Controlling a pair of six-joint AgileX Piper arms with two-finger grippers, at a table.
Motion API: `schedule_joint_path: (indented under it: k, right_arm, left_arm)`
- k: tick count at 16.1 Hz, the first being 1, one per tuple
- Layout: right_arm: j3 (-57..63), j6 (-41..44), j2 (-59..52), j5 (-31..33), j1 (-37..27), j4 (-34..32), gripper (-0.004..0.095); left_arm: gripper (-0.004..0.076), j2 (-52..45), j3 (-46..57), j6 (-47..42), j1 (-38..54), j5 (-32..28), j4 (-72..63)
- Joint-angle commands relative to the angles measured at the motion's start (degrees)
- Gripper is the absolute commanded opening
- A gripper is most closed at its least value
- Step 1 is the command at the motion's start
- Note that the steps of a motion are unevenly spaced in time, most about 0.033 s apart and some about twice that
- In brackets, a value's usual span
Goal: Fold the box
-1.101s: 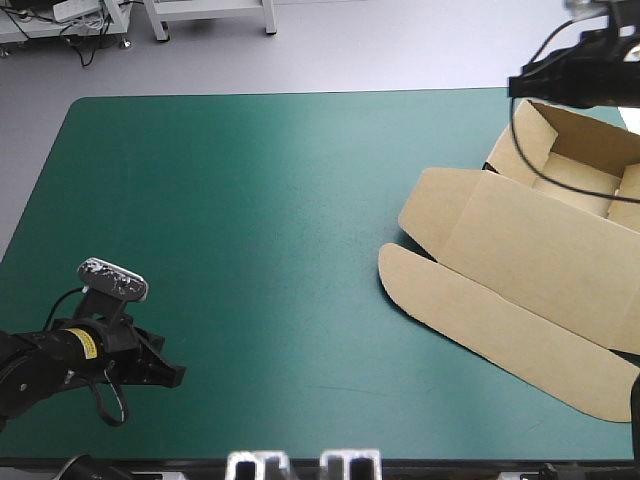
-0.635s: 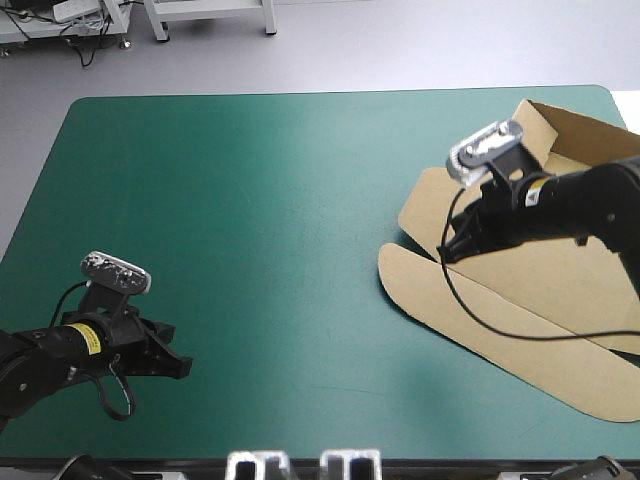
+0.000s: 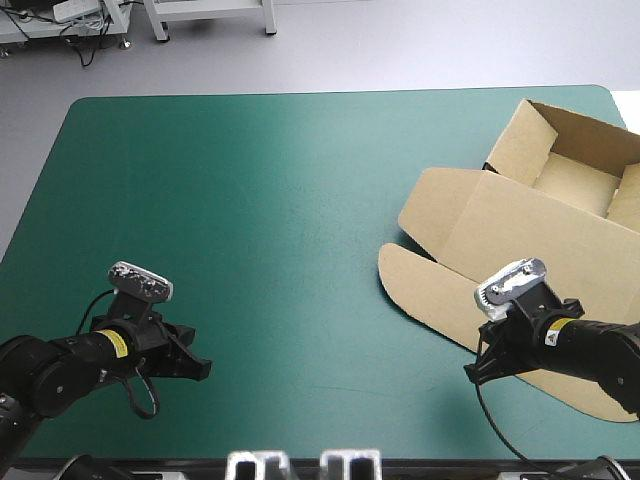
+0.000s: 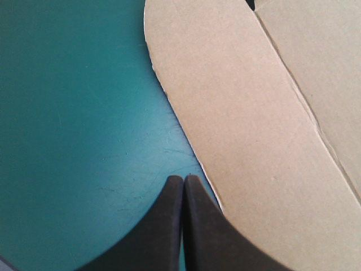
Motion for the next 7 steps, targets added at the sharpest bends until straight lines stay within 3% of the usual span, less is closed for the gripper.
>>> schedule_joint_path:
  k: [1,7]
  right_arm:
    - [-0.58,-0.2,-1.05,-5.57,0.13,0.48,-0.0015]
    - [-0.58,-0.2,-1.05,-5.96,0.13,0.48,-0.0015]
  left_arm:
    - [-0.0003,-0.18,1.2,0.05,-0.2,-5.18,-2.05]
    - [-0.0004,-0.18,1.45,0.26,-0.2,-5.22,-1.84]
